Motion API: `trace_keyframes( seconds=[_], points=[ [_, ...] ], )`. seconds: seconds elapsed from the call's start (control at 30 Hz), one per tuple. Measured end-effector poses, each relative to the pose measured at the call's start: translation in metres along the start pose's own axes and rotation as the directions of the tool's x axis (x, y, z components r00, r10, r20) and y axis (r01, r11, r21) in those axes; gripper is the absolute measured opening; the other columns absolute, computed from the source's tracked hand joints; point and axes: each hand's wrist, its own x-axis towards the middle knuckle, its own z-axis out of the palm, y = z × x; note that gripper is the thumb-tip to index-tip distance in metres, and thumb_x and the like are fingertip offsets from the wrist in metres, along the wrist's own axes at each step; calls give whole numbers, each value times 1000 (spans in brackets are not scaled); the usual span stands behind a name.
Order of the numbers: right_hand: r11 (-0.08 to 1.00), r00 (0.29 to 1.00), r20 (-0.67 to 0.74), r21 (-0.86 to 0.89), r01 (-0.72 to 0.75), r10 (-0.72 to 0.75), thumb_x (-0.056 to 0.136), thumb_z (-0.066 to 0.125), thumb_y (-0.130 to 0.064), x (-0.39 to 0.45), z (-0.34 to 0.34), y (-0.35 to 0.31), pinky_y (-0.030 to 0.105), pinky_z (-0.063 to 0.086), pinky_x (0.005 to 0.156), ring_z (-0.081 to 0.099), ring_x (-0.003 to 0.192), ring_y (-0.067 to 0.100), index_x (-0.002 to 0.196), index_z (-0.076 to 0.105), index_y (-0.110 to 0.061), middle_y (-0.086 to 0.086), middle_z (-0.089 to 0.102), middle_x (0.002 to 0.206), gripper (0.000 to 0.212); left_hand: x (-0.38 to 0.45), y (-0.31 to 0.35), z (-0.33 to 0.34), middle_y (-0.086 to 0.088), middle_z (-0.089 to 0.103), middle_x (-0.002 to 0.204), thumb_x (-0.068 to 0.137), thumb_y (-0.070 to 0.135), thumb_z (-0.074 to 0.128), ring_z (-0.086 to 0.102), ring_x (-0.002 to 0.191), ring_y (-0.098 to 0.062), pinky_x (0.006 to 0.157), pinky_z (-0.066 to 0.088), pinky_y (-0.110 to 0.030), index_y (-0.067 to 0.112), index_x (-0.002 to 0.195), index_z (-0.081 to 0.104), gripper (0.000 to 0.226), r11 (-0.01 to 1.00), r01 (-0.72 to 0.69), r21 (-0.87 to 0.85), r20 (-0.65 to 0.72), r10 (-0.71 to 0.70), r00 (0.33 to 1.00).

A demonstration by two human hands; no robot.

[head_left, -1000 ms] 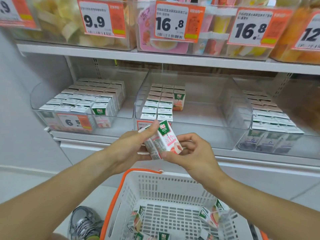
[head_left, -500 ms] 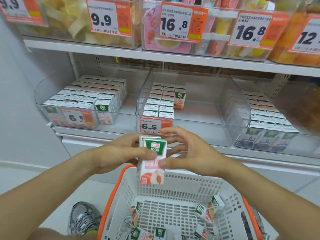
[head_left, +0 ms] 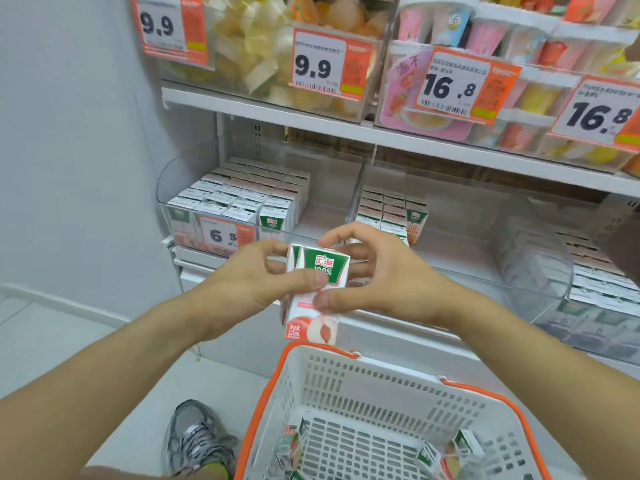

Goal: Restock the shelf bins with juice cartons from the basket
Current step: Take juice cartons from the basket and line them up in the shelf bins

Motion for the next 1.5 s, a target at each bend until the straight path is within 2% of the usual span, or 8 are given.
trace_keyframes(
  seconds=[0.17, 0.3, 0.4, 0.53, 0.63, 0.8, 1.03, 1.5],
  points=[
    [992, 996, 4, -92, 92, -92, 59, 94, -4, 50, -10, -27, 29, 56, 89, 69, 102, 14, 134, 53, -23, 4, 67, 118, 87, 14, 19, -27, 7, 78, 93, 71, 42, 85, 75, 83, -11, 65, 58, -22, 37, 104, 73, 36, 956, -233, 177, -167, 263, 950],
    [963, 963, -116, -148, 226, -243, 57, 94, 0, 91, -14, -29, 32, 59, 86, 71, 97, 18, 123, 61, -12, 2, 72, 110, 75, 44, 26, -50, 8, 73, 109, 63, 51, 83, 70, 100, -7, 88, 58, -33, 28, 119, 70, 62, 910, -313, 271, -240, 379, 894],
    [928, 921, -222, -269, 258, -321, 56, 97, -16, 122, -17, -12, 37, 58, 85, 70, 95, 17, 116, 62, -21, -3, 71, 108, 70, 71, 16, -65, 16, 69, 110, 69, 63, 65, 61, 105, 5, 95, 47, -18, 26, 123, 62, 66, 900, -305, 311, -334, 404, 852],
    [868, 894, -285, -459, 187, -344, 49, 90, -42, 156, -31, 8, 24, 55, 79, 66, 91, 7, 116, 56, -26, -13, 66, 102, 77, 106, -12, -88, 22, 69, 96, 87, 49, 65, 60, 97, 9, 82, 44, -11, 32, 101, 65, 23, 908, -234, 348, -434, 377, 818],
    [745, 929, -243, -665, 50, -279, 49, 86, -43, 185, -45, 17, 2, 43, 74, 60, 95, 4, 131, 50, -23, -19, 58, 105, 92, 127, -35, -98, 18, 62, 113, 92, 30, 64, 54, 113, -2, 93, 36, -17, 28, 112, 64, 20, 766, -159, 622, -275, 405, 872],
    [543, 990, -130, -836, -76, -62, 59, 85, -37, 236, -63, 44, 29, 48, 92, 53, 110, 15, 138, 39, -32, -7, 52, 131, 91, 151, -49, -102, 11, 58, 121, 93, 36, 59, 46, 120, -12, 103, 38, -31, 29, 116, 65, 25, 649, -147, 746, -157, 386, 909],
    [576, 958, -277, -772, -269, 76, 59, 91, -36, 299, -76, 69, 14, 29, 64, 45, 101, 12, 131, 41, -38, -11, 47, 124, 88, 161, -62, -100, 21, 54, 112, 94, 46, 46, 42, 113, -7, 97, 35, -30, 37, 109, 62, 23, 574, -124, 810, -177, 440, 880],
    [443, 921, -345, -808, -389, 181, 62, 93, -40, 305, -64, 79, 27, 42, 88, 52, 118, 25, 135, 48, -21, 5, 43, 139, 88, 161, -65, -95, 21, 54, 119, 96, 45, 39, 41, 115, -8, 98, 33, -29, 37, 114, 60, 29, 559, -120, 820, -205, 483, 851]
  ],
)
